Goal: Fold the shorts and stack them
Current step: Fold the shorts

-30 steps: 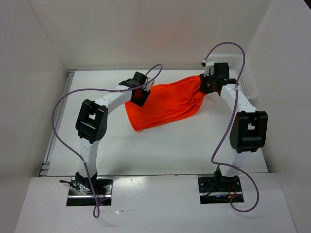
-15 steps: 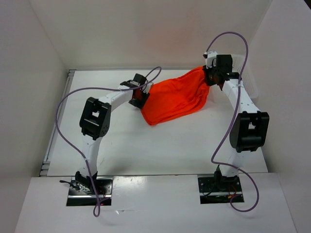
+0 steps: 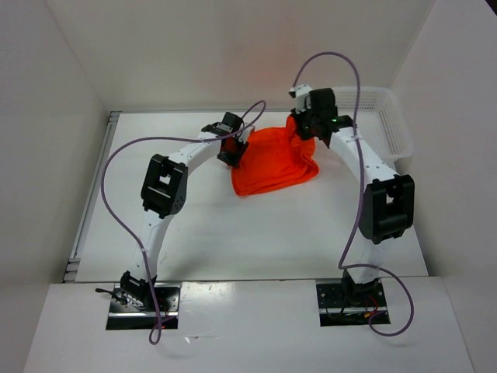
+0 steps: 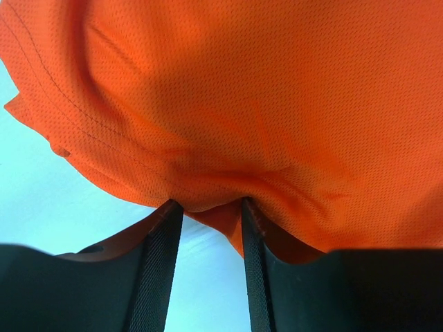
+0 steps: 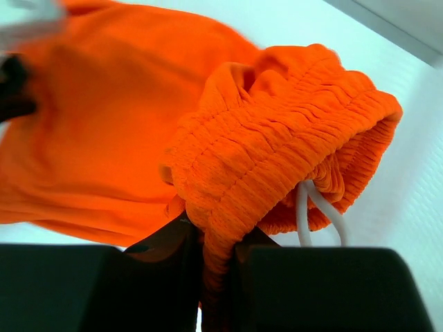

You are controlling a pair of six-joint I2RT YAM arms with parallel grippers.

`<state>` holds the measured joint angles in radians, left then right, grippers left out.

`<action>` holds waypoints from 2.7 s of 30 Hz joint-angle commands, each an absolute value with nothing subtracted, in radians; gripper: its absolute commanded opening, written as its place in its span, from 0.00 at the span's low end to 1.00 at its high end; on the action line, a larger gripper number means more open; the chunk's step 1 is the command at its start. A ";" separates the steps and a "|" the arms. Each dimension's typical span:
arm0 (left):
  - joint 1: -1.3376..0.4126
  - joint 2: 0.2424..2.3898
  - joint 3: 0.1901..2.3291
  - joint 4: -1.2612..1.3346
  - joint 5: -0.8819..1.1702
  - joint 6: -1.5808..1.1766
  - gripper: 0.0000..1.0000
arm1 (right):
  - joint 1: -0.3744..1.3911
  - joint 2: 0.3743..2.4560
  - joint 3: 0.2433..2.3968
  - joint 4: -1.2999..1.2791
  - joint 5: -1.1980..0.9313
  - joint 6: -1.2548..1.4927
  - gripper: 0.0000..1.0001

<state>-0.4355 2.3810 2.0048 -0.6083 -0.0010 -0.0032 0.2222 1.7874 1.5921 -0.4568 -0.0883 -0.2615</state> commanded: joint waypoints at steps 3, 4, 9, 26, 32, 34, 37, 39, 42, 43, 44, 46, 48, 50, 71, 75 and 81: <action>-0.442 2.344 1.938 -0.606 -0.014 0.000 0.47 | 0.371 1.839 1.675 -0.408 -0.022 -0.262 0.00; -0.442 2.344 1.928 -0.606 -0.014 0.000 0.47 | 0.388 1.848 1.675 -0.408 -0.021 -0.252 0.00; -0.410 2.283 1.843 -0.584 -0.044 0.000 0.47 | 0.507 1.848 1.626 -0.408 -0.003 -0.252 0.00; -0.370 2.263 1.758 -0.571 -0.055 0.000 0.40 | 0.675 2.008 1.692 -0.359 0.051 -0.221 0.00; -0.341 2.263 1.767 -0.580 -0.093 0.000 0.41 | 0.707 2.059 1.704 -0.350 0.051 -0.192 0.21; -0.330 2.263 1.758 -0.589 -0.116 0.000 0.42 | 0.707 2.059 1.713 -0.377 -0.027 -0.205 0.33; -0.296 2.263 1.758 -0.609 -0.164 0.000 0.46 | 0.707 2.048 1.769 -0.416 -0.182 -0.248 0.60; -0.263 2.263 1.758 -0.618 -0.189 0.000 0.51 | 0.727 2.039 1.834 -0.462 -0.263 -0.261 0.69; -0.218 2.237 1.767 -0.618 -0.201 0.000 0.54 | 0.738 2.039 1.945 -0.506 -0.424 -0.272 0.70; -0.218 2.221 1.767 -0.618 -0.219 0.000 0.54 | 0.738 2.048 1.994 -0.521 -0.448 -0.261 0.70; -0.204 2.203 1.778 -0.627 -0.230 0.000 0.56 | 0.738 2.048 2.011 -0.522 -0.462 -0.261 0.70; -0.204 2.181 1.792 -0.637 -0.250 0.000 0.56 | 0.738 2.034 2.011 -0.522 -0.428 -0.252 0.68; -0.204 2.132 1.802 -0.637 -0.264 0.000 0.57 | 0.738 1.994 1.930 -0.522 -0.378 -0.284 0.64; -0.204 2.077 1.812 -0.637 -0.264 0.000 0.60 | 0.710 1.938 1.863 -0.522 -0.328 -0.284 0.60; -0.407 2.094 1.750 -0.658 -0.098 0.000 0.66 | 0.532 1.890 1.408 -0.354 -0.160 -0.362 0.71; -0.407 2.146 1.795 -0.658 -0.152 0.000 0.66 | 0.532 1.913 1.399 -0.354 -0.160 -0.386 0.73; -0.407 2.146 1.757 -0.634 -0.204 0.000 0.64 | 0.532 1.913 1.362 -0.354 -0.169 -0.426 0.73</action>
